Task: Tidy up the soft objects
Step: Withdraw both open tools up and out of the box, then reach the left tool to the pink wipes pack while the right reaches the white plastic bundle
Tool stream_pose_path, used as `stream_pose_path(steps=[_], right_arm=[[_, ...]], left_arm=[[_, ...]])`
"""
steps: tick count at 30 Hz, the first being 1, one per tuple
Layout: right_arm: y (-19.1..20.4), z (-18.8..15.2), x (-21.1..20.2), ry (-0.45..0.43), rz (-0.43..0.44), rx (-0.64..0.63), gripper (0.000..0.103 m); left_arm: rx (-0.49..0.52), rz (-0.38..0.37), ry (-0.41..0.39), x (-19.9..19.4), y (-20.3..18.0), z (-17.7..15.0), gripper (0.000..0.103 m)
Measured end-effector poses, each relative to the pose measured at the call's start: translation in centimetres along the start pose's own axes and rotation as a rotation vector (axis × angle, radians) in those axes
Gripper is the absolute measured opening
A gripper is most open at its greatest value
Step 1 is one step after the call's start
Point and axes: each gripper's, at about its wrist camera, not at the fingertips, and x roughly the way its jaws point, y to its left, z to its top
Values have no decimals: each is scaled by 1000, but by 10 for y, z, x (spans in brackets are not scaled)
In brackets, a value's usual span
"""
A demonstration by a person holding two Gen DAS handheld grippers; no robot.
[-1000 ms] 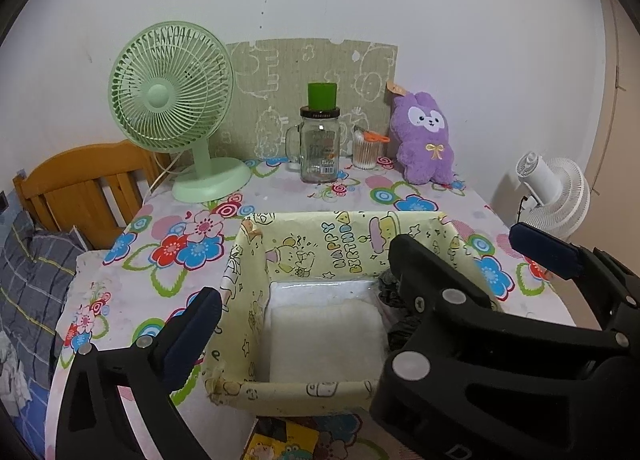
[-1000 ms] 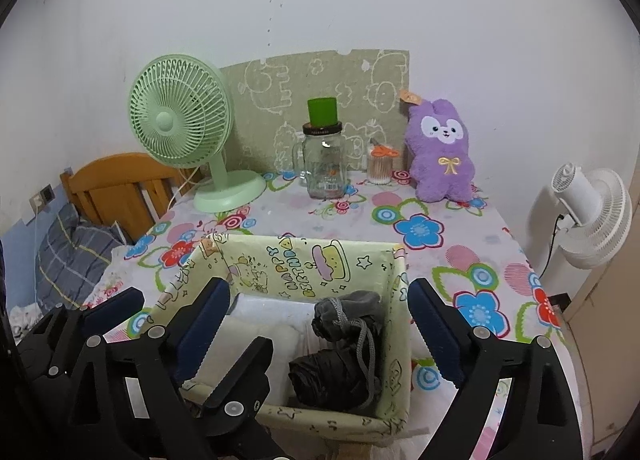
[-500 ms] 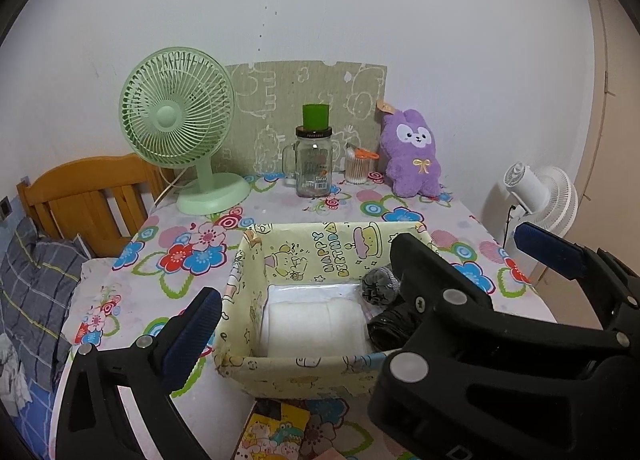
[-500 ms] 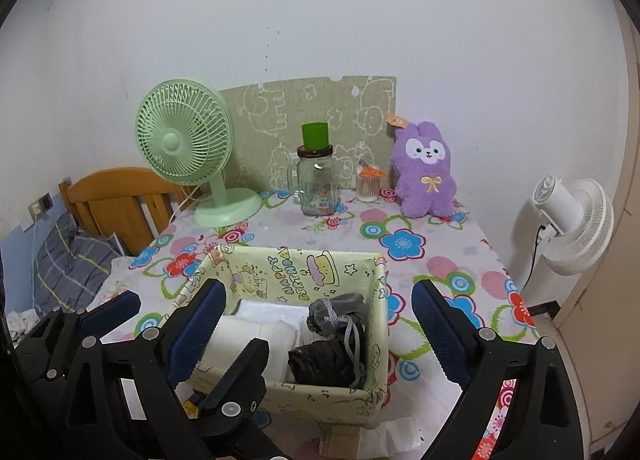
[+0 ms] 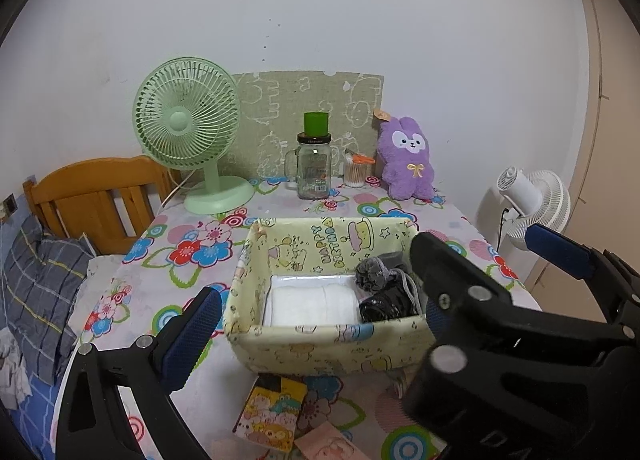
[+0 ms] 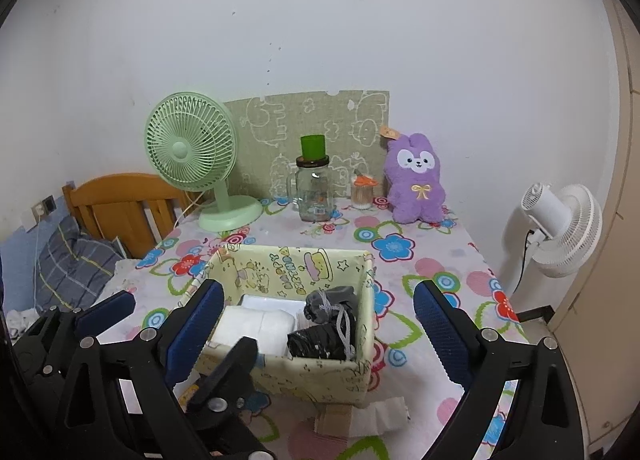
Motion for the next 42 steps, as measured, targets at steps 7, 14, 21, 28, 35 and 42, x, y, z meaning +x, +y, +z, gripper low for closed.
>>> stream_pose_path(steps=[7, 14, 21, 28, 35, 42], right_arm=[[-2, -10, -16, -3, -6, 5, 98], [-6, -26, -29, -4, -4, 12, 98], [-7, -43, -35, 8, 1, 7, 98], [-9, -58, -35, 24, 5, 5, 98], [-11, -74, -37, 15, 8, -1, 98], [-11, -95, -28, 49, 28, 0, 98]], left_arm=[[-18, 0, 7, -12, 2, -12, 103], [-19, 1, 10, -23, -1, -28, 103], [-26, -5, 27, -25, -4, -45, 103], [-30, -7, 46, -23, -6, -59, 103], [-29, 1, 46, -21, -10, -73, 103], [-36, 21, 58, -13, -12, -93, 103]])
